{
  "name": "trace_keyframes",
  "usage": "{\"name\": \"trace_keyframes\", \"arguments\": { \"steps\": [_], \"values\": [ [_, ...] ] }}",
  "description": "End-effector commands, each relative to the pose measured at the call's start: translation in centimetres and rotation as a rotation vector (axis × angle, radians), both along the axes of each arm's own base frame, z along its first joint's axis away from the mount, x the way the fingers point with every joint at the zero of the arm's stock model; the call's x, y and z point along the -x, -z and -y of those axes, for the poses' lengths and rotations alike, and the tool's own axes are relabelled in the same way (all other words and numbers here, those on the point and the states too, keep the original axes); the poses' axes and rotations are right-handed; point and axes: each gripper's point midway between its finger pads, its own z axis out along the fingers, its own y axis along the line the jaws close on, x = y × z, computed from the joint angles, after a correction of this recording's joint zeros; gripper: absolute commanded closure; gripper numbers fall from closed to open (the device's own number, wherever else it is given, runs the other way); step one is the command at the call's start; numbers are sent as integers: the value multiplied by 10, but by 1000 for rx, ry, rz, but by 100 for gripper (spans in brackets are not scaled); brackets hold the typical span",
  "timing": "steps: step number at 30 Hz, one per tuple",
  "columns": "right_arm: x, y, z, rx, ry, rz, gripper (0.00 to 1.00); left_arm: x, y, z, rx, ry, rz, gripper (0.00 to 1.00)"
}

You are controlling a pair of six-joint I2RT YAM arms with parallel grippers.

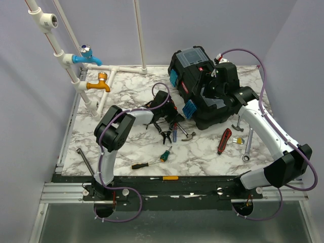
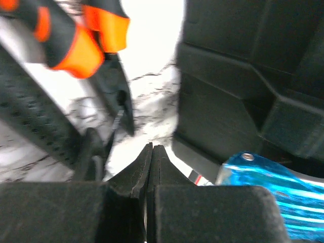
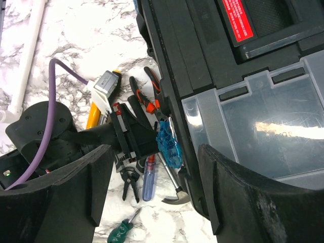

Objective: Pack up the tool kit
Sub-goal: Open the toolbox at the center of the board.

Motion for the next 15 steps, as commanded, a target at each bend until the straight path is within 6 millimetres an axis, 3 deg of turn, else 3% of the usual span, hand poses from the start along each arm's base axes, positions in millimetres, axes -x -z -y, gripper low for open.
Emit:
{"name": "trace_keyframes", "arguments": {
  "steps": [1,3,4,5,6,9,15],
  "values": [
    [2,-5,-1,-21,-10,15,26,-6,-43,30,240,63,87,100],
    [3,-7,-3,-28,-17,15,26,-8,-115,45,549,129,299,100],
    [4,-8,-3,-32,-23,16,26,2,-169,38,741,155,499,100],
    [5,-10,-4,-37,-26,19,26,12,-208,25,874,149,623,100],
    [5,-11,-3,-37,-25,19,26,14,-224,15,918,122,659,100],
    [7,-13,-3,-41,-30,20,27,-1,-217,6,809,80,651,100],
    [15,2,5,25,-30,-45,27,-7,-192,9,765,81,554,100]
  ]
}}
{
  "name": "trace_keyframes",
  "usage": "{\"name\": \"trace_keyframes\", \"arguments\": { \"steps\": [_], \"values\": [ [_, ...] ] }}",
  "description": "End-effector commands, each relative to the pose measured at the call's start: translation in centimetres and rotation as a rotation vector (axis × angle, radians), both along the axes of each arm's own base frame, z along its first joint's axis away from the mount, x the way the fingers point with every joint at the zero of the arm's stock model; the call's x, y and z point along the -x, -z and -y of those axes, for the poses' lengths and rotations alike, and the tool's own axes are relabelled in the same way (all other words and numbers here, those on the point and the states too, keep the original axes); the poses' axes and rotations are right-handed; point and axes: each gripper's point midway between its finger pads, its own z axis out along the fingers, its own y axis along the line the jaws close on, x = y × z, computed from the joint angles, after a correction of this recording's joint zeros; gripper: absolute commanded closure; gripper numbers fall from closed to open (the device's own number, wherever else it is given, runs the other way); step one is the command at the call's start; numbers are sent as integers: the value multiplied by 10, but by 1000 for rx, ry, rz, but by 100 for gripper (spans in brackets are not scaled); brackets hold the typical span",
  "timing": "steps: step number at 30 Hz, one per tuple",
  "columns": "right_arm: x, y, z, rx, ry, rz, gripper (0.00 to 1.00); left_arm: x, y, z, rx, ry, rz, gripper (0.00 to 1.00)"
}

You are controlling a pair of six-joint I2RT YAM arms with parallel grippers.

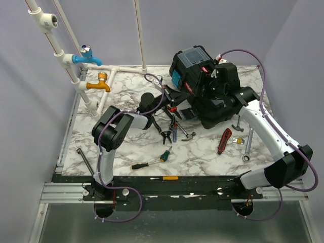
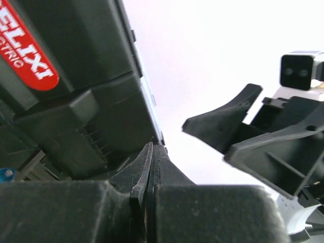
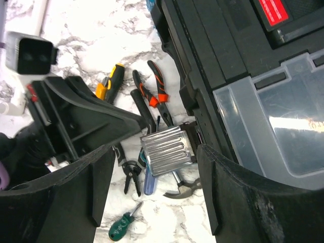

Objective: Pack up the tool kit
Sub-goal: Open the toolbox at the center of the board.

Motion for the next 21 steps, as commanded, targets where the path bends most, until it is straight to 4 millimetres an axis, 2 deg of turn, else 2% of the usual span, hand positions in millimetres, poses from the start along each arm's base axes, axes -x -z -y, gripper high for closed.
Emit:
{"name": "trace_keyframes", "arguments": {
  "steps": [1,6,11,13,16,18,19,20,21],
  "values": [
    [12,9,9,59,-17,-54,27,8,-17,-2,26,41,53,100],
    [23,32,12,120,-63,-132,26,13,-11,-15,-92,-24,79,100],
    [21,31,16,144,-60,-112,25,5,11,-41,-394,-148,6,100],
    [14,25,23,172,-22,-81,18,-1,14,-54,-530,-200,-8,96],
    [-2,7,27,196,14,-26,15,-12,15,-67,-643,-225,-45,79],
    [-16,-4,28,215,42,7,11,-22,18,-73,-666,-211,-83,56],
    [-23,-9,29,226,56,21,7,-28,20,-76,-663,-203,-98,40],
    [-30,-10,30,239,68,27,1,-32,19,-78,-660,-191,-112,28],
    [-39,-12,31,258,87,36,0,-37,23,-82,-673,-190,-133,15]
  ]
}}
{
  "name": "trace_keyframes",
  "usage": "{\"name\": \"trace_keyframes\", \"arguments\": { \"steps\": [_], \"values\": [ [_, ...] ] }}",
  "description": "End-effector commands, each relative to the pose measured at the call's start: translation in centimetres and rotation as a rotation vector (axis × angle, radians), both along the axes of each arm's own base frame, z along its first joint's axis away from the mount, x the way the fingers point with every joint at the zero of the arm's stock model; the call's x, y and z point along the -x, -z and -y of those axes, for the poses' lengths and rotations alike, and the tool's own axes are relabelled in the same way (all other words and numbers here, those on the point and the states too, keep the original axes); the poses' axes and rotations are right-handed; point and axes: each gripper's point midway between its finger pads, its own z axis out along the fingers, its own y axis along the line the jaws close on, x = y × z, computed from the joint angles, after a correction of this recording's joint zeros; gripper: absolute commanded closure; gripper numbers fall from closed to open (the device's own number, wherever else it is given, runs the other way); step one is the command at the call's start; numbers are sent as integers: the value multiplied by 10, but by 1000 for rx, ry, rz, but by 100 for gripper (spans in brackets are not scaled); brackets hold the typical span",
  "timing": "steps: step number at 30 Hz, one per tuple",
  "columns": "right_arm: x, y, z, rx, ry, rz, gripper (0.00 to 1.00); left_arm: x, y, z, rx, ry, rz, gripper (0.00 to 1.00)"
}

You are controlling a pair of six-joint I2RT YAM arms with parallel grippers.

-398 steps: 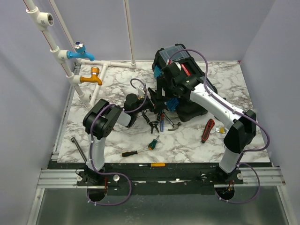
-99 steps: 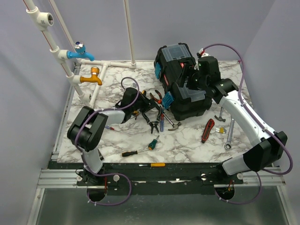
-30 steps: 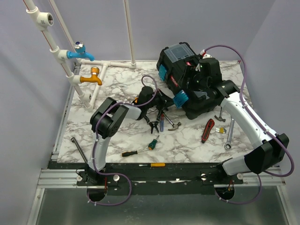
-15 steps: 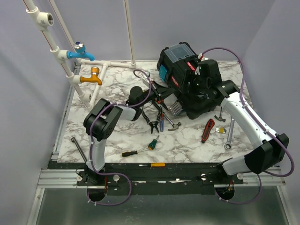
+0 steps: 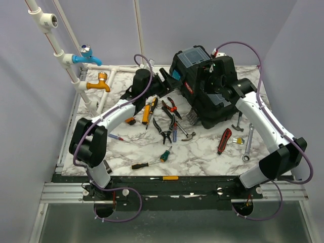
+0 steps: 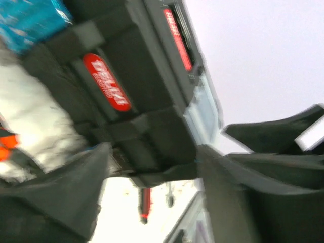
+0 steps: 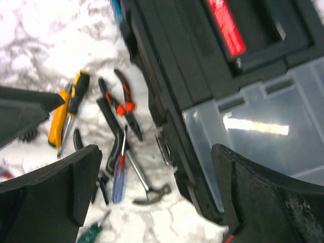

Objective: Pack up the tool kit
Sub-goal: Open the toolbox at the center of the board.

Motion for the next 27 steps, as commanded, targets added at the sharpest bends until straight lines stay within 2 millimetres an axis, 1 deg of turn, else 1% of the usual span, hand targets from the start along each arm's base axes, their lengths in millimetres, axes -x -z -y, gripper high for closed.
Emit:
{"name": "trace_keyframes", "arguments": {
  "steps": [1,3,6,8,11,14,17,18,19,20,24,26,27],
  "values": [
    [-37,-20,14,102,88,79,0,-19,57,-32,-192,-33,-178,2],
    [-54,-21,17,128,112,92,0,-27,60,-40,-219,-57,-194,2],
    [-80,-21,28,105,121,90,0,-41,61,-44,-199,-77,-212,2],
    [-97,-20,41,69,142,87,0,-55,62,-42,-186,-81,-240,2],
    [-120,-15,62,-8,159,76,0,-72,66,-34,-165,-75,-260,1],
    [-136,-1,80,-58,162,50,0,-90,70,-27,-131,-81,-257,2],
    [-144,15,81,-111,107,6,0,-104,73,-21,-96,-78,-243,2],
    [-146,22,82,-119,95,-10,0,-108,77,-20,-88,-75,-253,1],
    [-148,29,80,-132,74,-26,0,-112,74,-18,-60,-65,-232,1],
    [-149,34,79,-148,60,-37,0,-114,75,-18,-35,-58,-233,2],
    [-157,57,78,-163,36,-77,0,-117,66,-21,29,-39,-187,1],
    [-160,70,80,-162,42,-104,2,-115,61,-26,27,-31,-171,2],
    [-160,78,81,-162,44,-124,6,-112,57,-30,31,-28,-158,1]
  ]
}}
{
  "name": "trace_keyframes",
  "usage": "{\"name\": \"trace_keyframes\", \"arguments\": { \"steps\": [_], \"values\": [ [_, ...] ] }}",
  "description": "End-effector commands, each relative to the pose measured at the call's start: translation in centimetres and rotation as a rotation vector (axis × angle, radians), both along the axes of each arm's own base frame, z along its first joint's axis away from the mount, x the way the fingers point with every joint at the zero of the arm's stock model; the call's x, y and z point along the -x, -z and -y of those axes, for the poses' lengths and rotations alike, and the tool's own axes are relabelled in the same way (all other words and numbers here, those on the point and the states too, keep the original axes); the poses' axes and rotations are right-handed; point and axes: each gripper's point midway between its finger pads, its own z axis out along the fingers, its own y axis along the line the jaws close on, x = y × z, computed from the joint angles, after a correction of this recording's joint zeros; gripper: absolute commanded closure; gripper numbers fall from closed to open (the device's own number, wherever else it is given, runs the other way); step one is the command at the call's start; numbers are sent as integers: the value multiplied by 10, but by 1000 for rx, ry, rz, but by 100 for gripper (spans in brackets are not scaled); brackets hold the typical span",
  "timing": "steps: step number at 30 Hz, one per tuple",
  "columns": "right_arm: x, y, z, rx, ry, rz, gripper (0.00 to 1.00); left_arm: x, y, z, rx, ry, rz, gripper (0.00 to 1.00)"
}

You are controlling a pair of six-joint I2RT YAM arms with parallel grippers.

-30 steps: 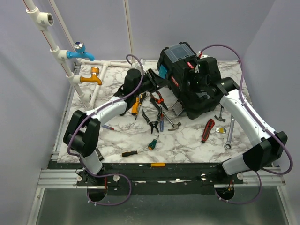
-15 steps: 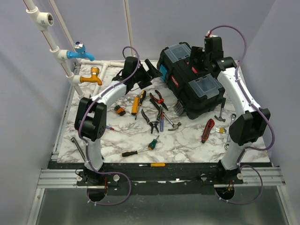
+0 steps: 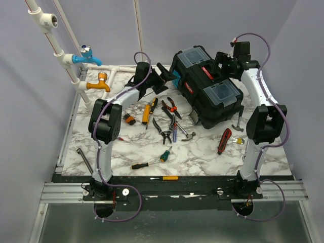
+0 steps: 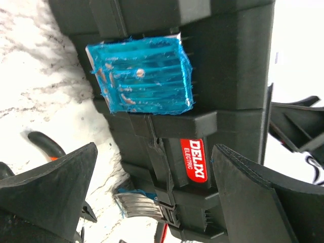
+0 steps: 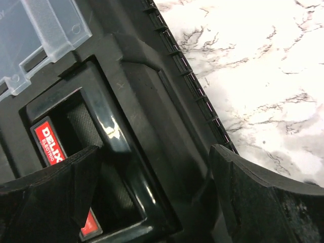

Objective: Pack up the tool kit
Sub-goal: Open the toolbox at the center of the board.

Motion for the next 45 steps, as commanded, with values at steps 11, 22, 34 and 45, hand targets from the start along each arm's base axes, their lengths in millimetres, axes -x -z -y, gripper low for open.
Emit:
{"name": "trace_keyframes", "arguments": {
  "steps": [11,22,34,45],
  "values": [
    [54,76,-18,-77,-104,-184,62,70,-53,-78,35,-24,203,2],
    [121,61,-16,-122,-50,-146,75,111,-34,-88,58,-37,196,2],
    [162,57,1,-62,2,-141,75,123,-8,-86,54,13,152,2],
    [173,50,18,-34,106,-46,75,117,-6,-78,71,53,163,1]
  ]
}}
